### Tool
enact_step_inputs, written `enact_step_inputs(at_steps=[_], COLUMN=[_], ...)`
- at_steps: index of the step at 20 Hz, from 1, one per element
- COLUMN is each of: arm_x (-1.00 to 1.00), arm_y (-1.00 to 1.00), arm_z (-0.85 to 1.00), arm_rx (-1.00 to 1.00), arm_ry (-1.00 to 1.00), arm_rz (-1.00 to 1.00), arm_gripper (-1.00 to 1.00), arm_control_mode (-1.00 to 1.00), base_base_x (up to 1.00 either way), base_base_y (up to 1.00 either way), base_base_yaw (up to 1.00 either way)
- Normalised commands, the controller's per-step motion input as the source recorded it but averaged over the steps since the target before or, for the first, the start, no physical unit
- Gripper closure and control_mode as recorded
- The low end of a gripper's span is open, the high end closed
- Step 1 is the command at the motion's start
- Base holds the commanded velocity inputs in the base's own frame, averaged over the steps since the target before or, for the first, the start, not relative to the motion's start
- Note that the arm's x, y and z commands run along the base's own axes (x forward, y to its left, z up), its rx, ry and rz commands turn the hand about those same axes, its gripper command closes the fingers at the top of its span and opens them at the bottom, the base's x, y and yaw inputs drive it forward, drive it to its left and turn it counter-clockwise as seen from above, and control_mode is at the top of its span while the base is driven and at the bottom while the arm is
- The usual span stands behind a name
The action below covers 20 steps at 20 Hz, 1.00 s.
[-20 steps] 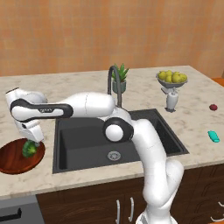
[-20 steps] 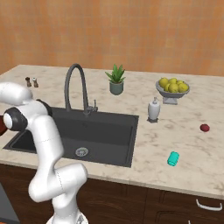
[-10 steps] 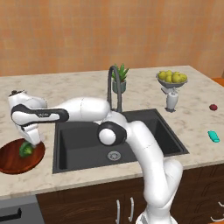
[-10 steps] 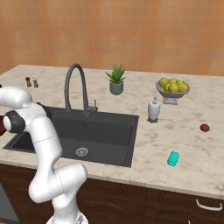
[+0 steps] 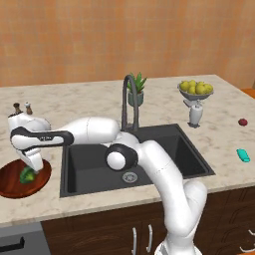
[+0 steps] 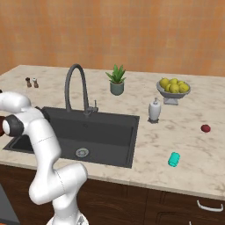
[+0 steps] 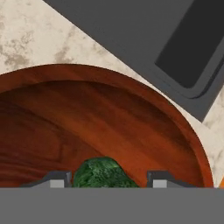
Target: Pick the broccoli from the sink and place it in the bowl. Then pick the bowl and place it in the microwave. Then close the microwave door and press the start button.
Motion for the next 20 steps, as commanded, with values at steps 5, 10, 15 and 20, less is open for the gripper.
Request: enact_step_inputs(at_steps=[5, 10, 15, 20], arm_x=[0.01, 0.04, 0.00, 0.00], arm_y=[0.05, 0.10, 0.05, 0.00], arm_z=[-0.26, -0.29, -0.01, 0.18], arm_rx=[0.00, 0.00, -0.01, 0.00], arm_ry=[0.00, 0.00, -0.10, -0.01], arm_rz=[-0.04, -0.04, -0.04, -0.01], arm_gripper=[1.00, 1.00, -1.00, -1.00], arm_control_mode=[-1.00, -1.00, -1.00, -1.00], base_base_x=[0.00, 0.00, 0.00, 0.00], base_base_y=[0.00, 0.00, 0.00, 0.00], base_base_yaw=[0.00, 0.00, 0.00, 0.00])
